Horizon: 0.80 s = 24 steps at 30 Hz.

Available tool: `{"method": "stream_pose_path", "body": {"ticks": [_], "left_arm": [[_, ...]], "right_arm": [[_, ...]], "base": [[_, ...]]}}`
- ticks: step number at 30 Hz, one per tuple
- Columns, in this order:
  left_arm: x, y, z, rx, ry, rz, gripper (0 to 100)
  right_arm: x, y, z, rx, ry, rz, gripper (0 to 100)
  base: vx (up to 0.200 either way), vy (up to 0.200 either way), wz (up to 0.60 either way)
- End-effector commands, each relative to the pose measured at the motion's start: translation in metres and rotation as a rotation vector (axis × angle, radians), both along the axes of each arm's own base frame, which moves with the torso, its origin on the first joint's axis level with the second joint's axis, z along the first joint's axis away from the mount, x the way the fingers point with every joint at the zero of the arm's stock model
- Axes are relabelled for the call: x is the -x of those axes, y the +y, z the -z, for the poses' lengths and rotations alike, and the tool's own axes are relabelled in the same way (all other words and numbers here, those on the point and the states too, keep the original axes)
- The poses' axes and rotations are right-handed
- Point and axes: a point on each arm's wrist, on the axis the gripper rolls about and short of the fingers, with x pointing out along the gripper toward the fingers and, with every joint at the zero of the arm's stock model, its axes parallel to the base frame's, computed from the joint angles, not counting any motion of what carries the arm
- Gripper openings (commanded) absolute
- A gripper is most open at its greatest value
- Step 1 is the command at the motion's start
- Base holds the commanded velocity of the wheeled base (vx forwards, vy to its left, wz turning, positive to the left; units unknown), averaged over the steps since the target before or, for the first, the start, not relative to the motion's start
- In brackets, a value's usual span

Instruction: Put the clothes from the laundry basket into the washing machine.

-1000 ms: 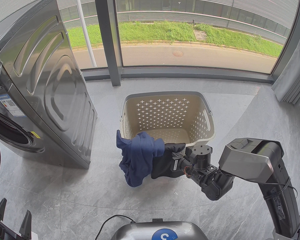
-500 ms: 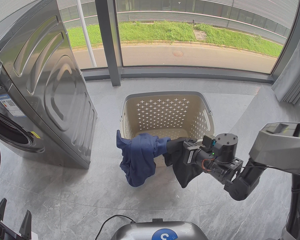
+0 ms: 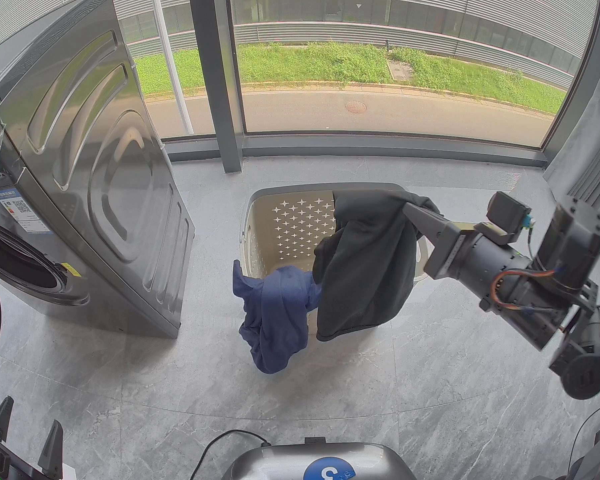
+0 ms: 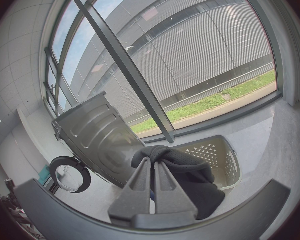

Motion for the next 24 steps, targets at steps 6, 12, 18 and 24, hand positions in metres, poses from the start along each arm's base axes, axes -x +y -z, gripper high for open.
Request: {"method": "stream_pose_path", "body": {"ticks": [6, 12, 18, 24], "left_arm": [[0.000, 0.000, 0.005, 0.010, 0.002, 0.003, 100], [0.000, 0.000, 0.005, 0.012, 0.002, 0.003, 100], [0.000, 0.000, 0.005, 0.012, 0.002, 0.003, 100], [0.000, 0.000, 0.005, 0.012, 0.002, 0.004, 100]], "right_arm": [[0.050, -0.030, -0.031, -0.015, -0.107, -0.032, 0], [0.053, -0.033, -0.026, 0.000, -0.091, -0.032, 0], [0.054, -0.034, -0.014, 0.030, -0.056, -0.032, 0], [0.055, -0.034, -0.011, 0.039, -0.048, -0.032, 0]], "base": [[-0.167, 0.000, 0.00], [-0.200, 0.000, 0.00], [-0.100, 0.000, 0.00], [0.000, 0.067, 0.00]]}}
